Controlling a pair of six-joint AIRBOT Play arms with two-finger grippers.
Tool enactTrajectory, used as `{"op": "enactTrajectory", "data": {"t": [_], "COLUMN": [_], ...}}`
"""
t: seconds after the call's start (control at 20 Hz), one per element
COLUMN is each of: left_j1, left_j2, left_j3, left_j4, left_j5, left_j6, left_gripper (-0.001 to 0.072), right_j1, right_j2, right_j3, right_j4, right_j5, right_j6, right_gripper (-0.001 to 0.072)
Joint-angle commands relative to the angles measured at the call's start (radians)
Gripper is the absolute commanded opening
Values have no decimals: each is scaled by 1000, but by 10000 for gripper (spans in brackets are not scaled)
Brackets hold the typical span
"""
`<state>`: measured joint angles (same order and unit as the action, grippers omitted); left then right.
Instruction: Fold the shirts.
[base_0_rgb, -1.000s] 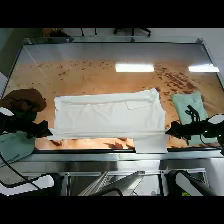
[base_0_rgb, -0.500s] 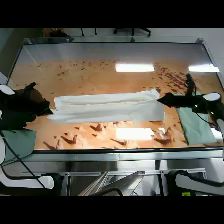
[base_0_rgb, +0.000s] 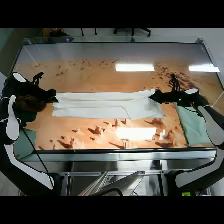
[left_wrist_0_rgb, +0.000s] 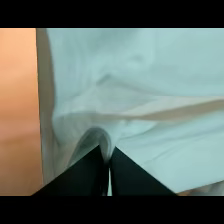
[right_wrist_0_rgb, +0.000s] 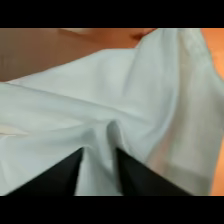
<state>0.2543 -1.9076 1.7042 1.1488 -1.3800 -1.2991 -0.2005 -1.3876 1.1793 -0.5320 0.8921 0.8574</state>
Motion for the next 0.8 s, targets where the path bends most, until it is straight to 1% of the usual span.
{"op": "enactTrajectory", "data": {"t": [0.0,0.05,0.1,0.15,0.3,0.45,0.75], "left_j1": [-2,-2,-2,-2,-7,-32,-110], "left_j2": [-36,-36,-36,-36,-35,-35,-35], "left_j3": [93,113,133,153,206,243,273], "left_j4": [1,2,2,2,-1,-6,-181], "left_j5": [-52,-80,-104,-121,-159,-187,-185], "left_j6": [-4,-10,-11,-14,-55,-80,-79], "left_gripper": [540,691,690,689,689,689,688], "right_j1": [-41,-68,-97,-124,-168,-145,-43], "right_j2": [10,25,37,42,7,-68,-151], "right_j3": [34,47,54,54,53,53,54], "right_j4": [-29,-56,-77,-78,-78,-74,-73], "right_j5": [60,78,85,85,139,198,219], "right_j6": [-24,-23,-19,-19,-13,-13,-21], "right_gripper": [588,601,605,695,702,702,699]}}
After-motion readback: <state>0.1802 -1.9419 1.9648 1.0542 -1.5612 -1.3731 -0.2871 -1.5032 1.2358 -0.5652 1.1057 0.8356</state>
